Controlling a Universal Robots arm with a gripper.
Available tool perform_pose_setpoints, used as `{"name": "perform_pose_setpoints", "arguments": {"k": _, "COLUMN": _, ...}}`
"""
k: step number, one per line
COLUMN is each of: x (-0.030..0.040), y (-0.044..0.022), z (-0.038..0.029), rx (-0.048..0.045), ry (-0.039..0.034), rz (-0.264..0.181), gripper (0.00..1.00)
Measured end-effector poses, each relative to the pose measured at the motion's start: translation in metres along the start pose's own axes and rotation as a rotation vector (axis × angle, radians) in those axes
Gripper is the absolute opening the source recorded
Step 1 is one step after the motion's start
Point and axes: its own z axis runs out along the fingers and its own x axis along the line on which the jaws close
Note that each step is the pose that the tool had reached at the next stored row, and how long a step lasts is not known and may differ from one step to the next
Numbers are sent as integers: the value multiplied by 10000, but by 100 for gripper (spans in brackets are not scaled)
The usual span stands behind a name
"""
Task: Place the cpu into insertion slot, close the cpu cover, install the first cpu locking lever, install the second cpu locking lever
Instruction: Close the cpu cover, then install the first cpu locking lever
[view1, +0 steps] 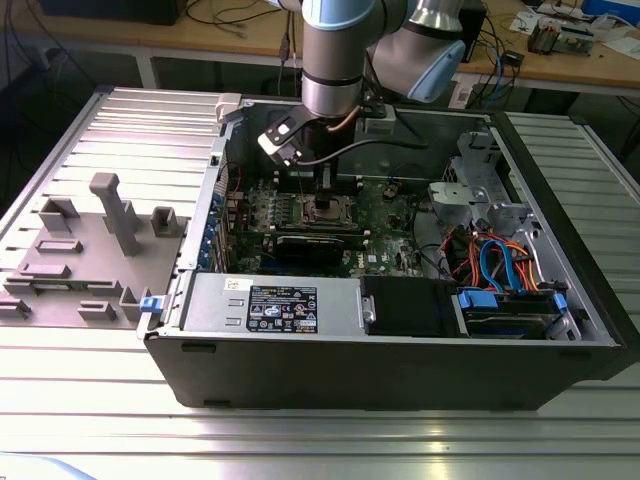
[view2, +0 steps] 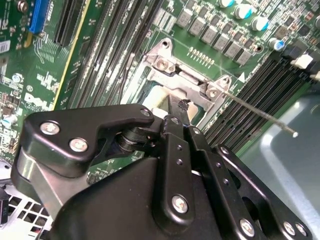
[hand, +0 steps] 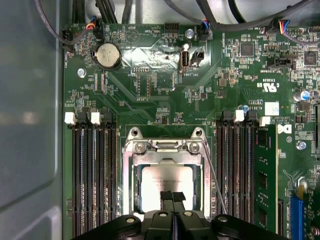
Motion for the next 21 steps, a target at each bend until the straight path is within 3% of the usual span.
{"name": "perform_pose_setpoints", "arguments": {"k": 15, "x": 1, "y": 33, "z": -1, "rx": -1, "ry": 0, "rz": 0, "gripper": 11}}
{"name": "perform_pose_setpoints", "arguments": {"k": 21, "x": -2, "y": 34, "z": -63, "rx": 0, "ry": 0, "rz": 0, "gripper": 11}}
